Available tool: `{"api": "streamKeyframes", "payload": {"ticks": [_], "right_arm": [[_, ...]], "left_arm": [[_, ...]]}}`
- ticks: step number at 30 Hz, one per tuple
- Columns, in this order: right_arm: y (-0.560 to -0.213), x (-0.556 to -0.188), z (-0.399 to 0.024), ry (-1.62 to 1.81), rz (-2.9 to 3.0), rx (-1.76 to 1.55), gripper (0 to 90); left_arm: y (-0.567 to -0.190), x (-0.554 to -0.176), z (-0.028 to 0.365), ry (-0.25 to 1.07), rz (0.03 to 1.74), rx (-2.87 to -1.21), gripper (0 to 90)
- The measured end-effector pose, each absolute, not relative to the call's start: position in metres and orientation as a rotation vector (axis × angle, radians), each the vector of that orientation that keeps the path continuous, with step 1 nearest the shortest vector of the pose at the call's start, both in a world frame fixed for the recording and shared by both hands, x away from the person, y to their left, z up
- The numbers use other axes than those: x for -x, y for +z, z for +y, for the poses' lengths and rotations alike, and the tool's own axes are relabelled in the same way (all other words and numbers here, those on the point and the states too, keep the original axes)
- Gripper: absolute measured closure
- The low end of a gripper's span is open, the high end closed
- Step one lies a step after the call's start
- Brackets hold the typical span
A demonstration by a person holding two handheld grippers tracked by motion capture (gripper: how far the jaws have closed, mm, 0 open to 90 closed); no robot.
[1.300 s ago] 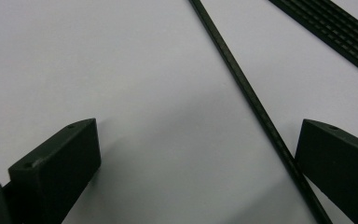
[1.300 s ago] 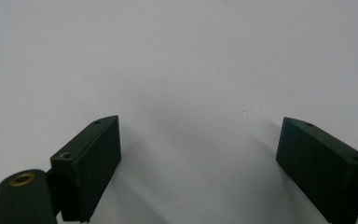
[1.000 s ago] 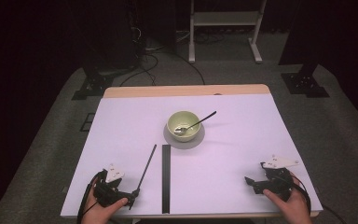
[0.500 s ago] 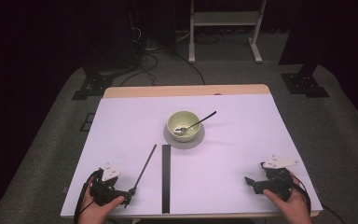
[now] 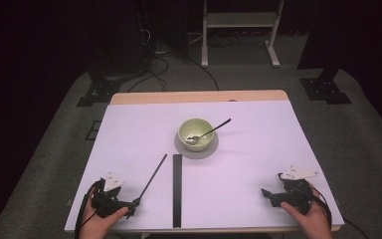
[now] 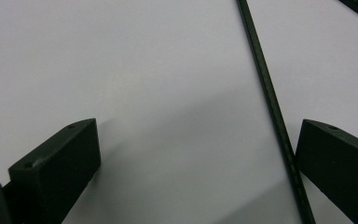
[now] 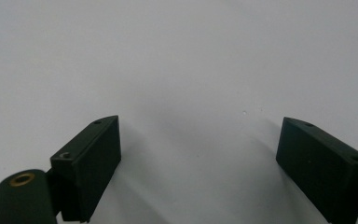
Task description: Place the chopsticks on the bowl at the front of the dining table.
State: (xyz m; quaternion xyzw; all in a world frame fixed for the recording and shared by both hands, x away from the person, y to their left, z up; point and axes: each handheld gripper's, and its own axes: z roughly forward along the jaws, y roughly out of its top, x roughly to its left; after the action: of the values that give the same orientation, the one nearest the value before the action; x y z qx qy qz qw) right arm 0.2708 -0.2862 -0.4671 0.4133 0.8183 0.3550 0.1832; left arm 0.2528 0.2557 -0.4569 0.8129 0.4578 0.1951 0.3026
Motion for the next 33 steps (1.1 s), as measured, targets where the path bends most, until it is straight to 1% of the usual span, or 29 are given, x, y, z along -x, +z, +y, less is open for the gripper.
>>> {"api": "streamKeyframes", "payload": {"ticks": [33], "right_arm": [[-0.467, -0.271, -0.286, 1.003, 2.308, -1.167, 12.2]], "left_arm": [[-0.457, -0.269, 0.285, 0.544, 1.286, -2.114, 0.0]]}}
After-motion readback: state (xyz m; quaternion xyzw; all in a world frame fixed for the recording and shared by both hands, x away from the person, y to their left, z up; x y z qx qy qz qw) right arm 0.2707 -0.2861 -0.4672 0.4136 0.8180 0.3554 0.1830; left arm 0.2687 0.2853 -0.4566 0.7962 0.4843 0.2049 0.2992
